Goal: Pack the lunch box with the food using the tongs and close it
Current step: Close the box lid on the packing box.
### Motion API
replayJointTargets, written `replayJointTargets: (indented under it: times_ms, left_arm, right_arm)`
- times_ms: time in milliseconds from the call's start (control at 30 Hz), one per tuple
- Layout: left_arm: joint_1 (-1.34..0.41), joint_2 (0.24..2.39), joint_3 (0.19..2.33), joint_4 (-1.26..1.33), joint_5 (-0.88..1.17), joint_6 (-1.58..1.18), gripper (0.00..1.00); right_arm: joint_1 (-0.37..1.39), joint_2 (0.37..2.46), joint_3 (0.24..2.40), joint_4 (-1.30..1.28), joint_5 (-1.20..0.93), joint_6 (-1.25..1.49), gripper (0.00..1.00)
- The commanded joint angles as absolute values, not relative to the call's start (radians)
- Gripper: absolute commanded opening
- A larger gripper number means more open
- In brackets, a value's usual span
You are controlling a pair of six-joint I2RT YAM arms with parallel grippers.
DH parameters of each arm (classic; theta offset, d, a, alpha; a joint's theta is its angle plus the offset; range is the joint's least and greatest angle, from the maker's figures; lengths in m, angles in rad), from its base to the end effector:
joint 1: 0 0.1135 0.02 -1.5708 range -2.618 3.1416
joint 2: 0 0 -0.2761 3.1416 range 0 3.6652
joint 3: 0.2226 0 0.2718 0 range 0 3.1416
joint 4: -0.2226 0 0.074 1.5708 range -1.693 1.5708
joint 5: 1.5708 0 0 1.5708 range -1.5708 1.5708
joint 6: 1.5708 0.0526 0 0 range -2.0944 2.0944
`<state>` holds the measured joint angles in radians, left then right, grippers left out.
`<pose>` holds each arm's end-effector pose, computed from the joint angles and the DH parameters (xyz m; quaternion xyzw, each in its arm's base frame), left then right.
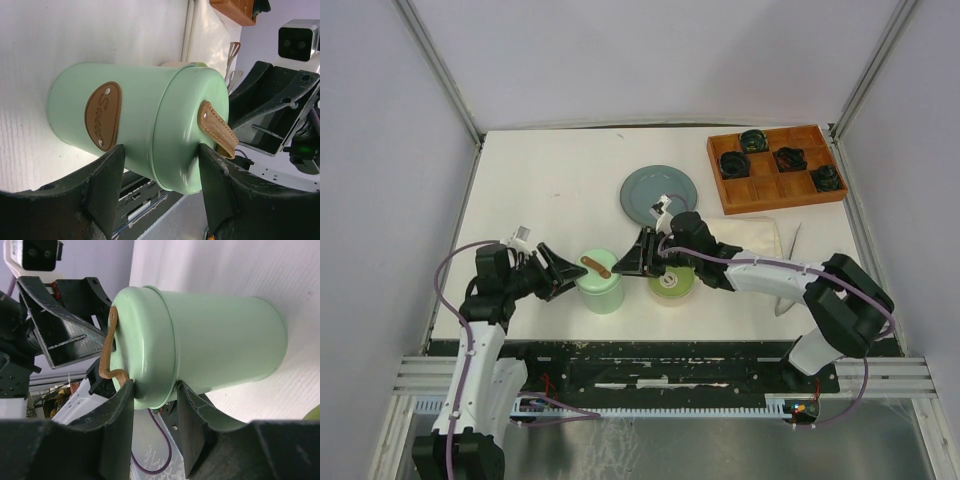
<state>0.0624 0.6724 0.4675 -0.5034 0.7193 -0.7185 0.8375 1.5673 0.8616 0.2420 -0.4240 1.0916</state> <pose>0.1639 -0.0245 0.2164 -0.1876 0.8423 -0.4287 0.2674 0.2308 0.2885 0.2088 -0.0043 0.8389 0.5243 0.1457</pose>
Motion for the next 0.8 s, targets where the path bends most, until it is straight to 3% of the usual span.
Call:
replayJointTargets:
  times_ms: [0, 67, 133, 267, 400, 467, 767]
  left_arm:
    - [0.060, 0.646, 0.417, -0.506, 0.723, -0.750, 0.67]
    - [0.060, 0.647, 0.416, -0.506, 0.724, -0.753, 0.65]
    - [0.060, 0.647, 0.410, -0.507, 0.720, -0.759, 0.57]
    - [0.060, 0.632, 0.402, -0.507, 0.711, -0.771, 0.42]
    - [0.060, 0.611, 0.400, -0.489, 0.710, -0.781, 0.38]
    - [0.059, 0.612, 0.405, -0.483, 0.722, -0.772, 0.38]
    - [0.060, 0.630, 0.450, -0.482, 0.736, -0.747, 0.60]
  right_arm:
    - [0.846, 1.705, 0.721, 0.276, -0.393, 1.039, 0.37]
    - [0.847, 1.744, 0.721, 0.335, -0.424, 1.061, 0.37]
    - [0.845, 1.754, 0.719, 0.334, -0.379, 1.085, 0.34]
    - [0.847, 1.696, 0.735, 0.141, -0.197, 1.036, 0.32]
    - [0.845, 1.654, 0.761, 0.068, -0.187, 0.968, 0.37]
    - [0.845, 1.640, 0.772, 0.115, -0.263, 0.957, 0.42]
    - [0.847, 1.588, 0.916, 0.142, -0.465, 1.006, 0.58]
